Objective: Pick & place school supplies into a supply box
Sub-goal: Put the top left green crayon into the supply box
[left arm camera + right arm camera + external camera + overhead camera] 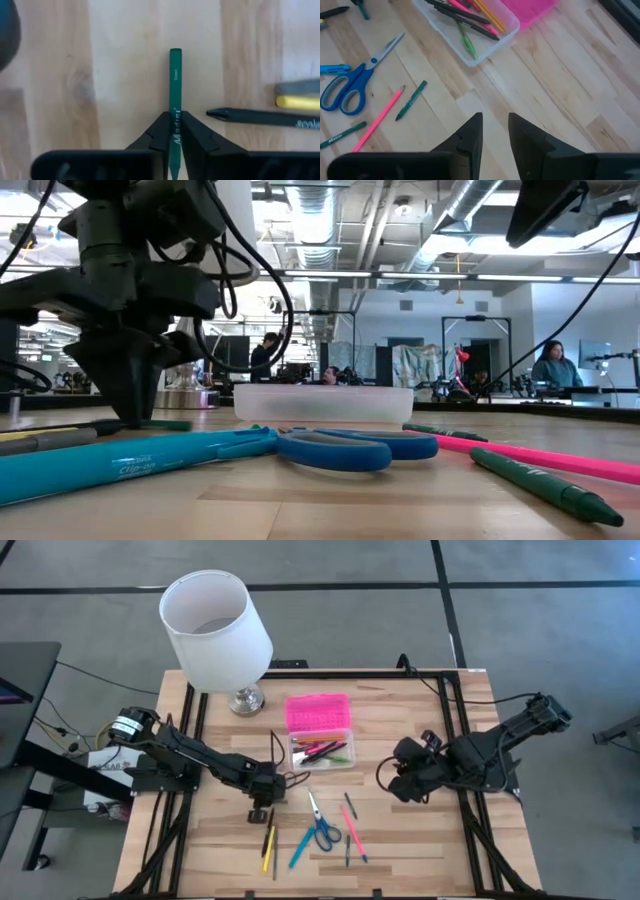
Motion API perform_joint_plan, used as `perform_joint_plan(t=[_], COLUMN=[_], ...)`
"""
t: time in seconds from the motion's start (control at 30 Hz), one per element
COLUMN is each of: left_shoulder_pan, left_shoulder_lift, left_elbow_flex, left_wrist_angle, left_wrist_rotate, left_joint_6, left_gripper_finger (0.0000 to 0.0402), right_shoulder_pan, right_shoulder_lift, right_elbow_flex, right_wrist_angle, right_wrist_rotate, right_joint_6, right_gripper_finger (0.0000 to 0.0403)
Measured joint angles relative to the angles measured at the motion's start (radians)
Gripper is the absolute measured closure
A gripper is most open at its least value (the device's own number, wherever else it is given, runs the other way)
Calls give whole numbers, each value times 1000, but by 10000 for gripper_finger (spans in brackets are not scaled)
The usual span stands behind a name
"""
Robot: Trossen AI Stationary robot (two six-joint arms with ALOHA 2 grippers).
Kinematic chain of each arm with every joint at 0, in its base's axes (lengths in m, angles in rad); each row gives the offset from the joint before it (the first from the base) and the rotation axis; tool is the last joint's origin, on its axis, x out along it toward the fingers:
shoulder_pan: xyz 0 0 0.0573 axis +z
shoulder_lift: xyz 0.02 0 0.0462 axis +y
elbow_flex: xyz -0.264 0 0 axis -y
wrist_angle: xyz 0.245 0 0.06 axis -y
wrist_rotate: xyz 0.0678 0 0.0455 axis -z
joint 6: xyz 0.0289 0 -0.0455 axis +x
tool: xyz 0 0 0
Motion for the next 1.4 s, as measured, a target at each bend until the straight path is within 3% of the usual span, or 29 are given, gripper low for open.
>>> perform_joint_plan(t=[0.13,0.37,0.8,1.13,1.4], left_shoulder_pan=[0,1,-9,-53,-54], left_shoulder_lift=[0,0,1,2,2], left_elbow_flex=[0,0,-3,-1,8], left_wrist_angle=[-12,-46,0,-36,-15], left_wrist_rotate=[-56,-137,-99,-210,-214], left_joint_6=[-140,-353,-271,-232,-234], left_gripper_finger=[391,360,356,356,361], right_shoulder_pan=[-7,-8,-33,-33,-39], right_shoulder_lift=[0,0,0,0,0], right_elbow_flex=[0,0,1,1,1], right_wrist_angle=[0,4,16,16,15], right_wrist_rotate=[9,10,10,10,10], right_joint_6=[-2,-25,-51,-51,-71], right_gripper_finger=[316,316,316,316,316])
